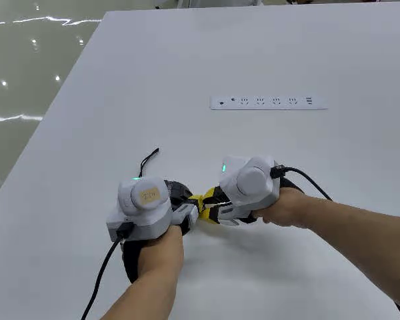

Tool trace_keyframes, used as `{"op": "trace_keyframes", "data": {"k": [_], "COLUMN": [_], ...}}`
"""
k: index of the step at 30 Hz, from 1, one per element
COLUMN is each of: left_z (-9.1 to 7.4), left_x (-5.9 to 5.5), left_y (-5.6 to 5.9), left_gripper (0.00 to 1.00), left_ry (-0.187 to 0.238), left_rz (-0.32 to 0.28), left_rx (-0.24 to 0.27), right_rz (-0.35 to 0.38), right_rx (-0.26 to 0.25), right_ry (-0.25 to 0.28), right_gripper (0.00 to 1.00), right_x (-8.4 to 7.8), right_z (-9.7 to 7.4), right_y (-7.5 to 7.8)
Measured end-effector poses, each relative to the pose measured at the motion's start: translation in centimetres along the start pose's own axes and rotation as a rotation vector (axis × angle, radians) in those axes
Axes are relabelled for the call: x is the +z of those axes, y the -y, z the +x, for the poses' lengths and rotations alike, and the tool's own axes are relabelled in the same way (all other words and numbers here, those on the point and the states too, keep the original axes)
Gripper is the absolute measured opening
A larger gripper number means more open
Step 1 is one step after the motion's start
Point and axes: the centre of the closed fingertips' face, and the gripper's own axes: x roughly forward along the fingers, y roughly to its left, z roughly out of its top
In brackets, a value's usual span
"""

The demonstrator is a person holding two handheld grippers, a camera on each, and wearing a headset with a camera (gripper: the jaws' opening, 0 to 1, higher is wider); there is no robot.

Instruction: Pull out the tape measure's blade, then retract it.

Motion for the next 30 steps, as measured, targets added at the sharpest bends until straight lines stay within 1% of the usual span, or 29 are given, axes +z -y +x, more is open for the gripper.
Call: {"op": "trace_keyframes", "data": {"k": [5,6,14,21,23,26,27,30], "left_z": [0.0,0.0,0.0,0.1,0.1,0.1,0.0,-0.2], "left_x": [0.0,0.0,0.0,0.1,0.1,0.1,-0.5,-0.8], "left_y": [0.0,0.1,0.1,0.1,0.1,0.1,0.0,0.0], "left_gripper": [0.66,0.66,0.67,0.67,0.67,0.67,0.67,0.67], "left_ry": [-0.001,0.004,0.008,0.017,0.017,0.017,-0.007,-0.011], "left_rz": [0.003,0.018,0.022,0.03,0.03,0.033,0.078,0.098], "left_rx": [-0.001,0.005,0.007,0.013,0.014,0.022,0.008,-0.006], "right_rz": [-0.006,-0.036,-0.034,-0.028,-0.028,-0.027,-0.006,0.015], "right_rx": [-0.001,-0.008,-0.01,-0.017,-0.017,-0.033,-0.052,-0.066], "right_ry": [-0.002,-0.006,-0.007,-0.007,-0.007,-0.006,-0.002,0.005], "right_gripper": [0.14,0.14,0.15,0.21,0.25,0.28,0.29,0.35], "right_x": [0.0,0.0,-0.1,-0.2,-0.2,-0.4,-1.4,-1.8], "right_z": [0.0,0.1,0.0,-0.1,-0.1,-0.4,-1.8,-2.6], "right_y": [0.0,0.0,0.0,0.1,0.1,0.4,0.0,0.0]}}
